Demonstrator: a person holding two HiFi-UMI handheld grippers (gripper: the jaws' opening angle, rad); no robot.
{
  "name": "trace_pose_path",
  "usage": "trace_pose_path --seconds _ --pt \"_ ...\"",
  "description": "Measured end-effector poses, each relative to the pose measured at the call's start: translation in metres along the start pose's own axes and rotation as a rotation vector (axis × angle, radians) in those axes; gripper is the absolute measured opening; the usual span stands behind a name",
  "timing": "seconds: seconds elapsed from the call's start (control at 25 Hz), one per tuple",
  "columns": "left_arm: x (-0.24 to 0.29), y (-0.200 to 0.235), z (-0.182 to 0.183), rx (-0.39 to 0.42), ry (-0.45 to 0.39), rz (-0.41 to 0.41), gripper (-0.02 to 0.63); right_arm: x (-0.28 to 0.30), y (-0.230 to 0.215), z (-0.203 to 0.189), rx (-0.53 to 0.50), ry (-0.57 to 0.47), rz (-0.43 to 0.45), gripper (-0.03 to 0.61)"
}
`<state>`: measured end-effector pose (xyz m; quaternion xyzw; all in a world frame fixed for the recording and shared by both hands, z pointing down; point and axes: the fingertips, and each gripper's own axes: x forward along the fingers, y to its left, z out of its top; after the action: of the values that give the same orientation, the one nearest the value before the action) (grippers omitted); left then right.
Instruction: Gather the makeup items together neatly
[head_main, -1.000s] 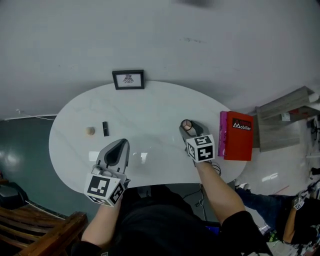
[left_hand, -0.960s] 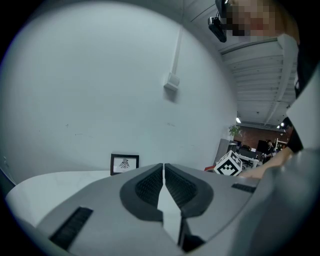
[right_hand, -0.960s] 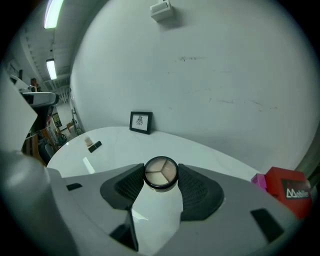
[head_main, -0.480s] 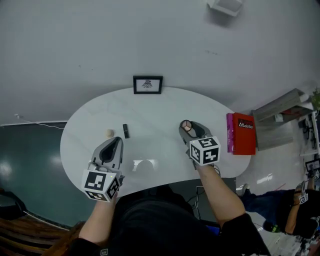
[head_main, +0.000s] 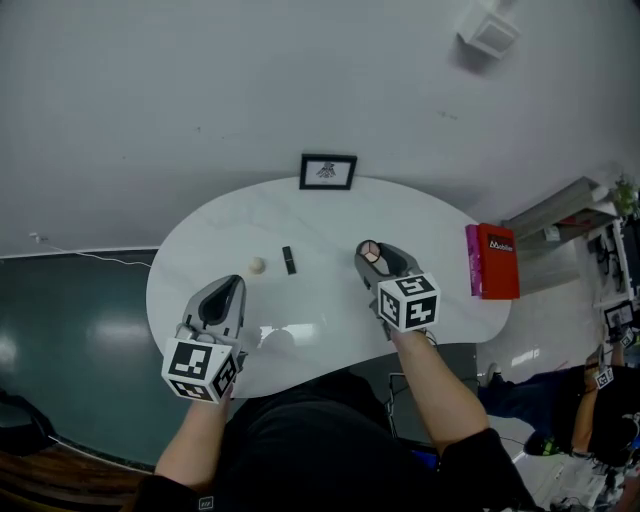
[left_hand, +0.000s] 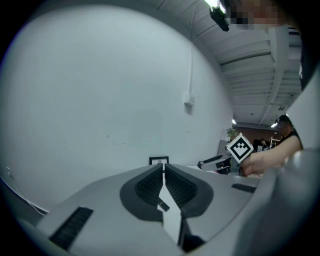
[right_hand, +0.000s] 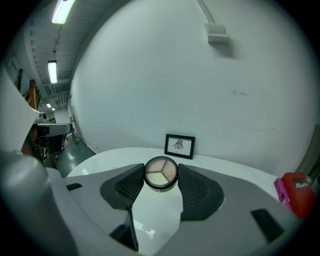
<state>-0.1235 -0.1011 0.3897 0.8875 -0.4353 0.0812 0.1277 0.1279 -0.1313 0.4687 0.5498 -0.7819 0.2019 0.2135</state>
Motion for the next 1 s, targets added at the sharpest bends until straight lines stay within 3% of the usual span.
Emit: trace_pose_path --seconds 0.44,1.0 --pt "-0.013 0.024 -0.008 -0.021 0.017 0.009 0.023 0.036 0.046 -0.009 -0.012 0.053 0.075 0.212" --pt "0.015 0.048 -0.021 -0.060 0.083 0.093 0.023 0.119 0.054 -0.044 -0.074 0.152 0.197 0.212"
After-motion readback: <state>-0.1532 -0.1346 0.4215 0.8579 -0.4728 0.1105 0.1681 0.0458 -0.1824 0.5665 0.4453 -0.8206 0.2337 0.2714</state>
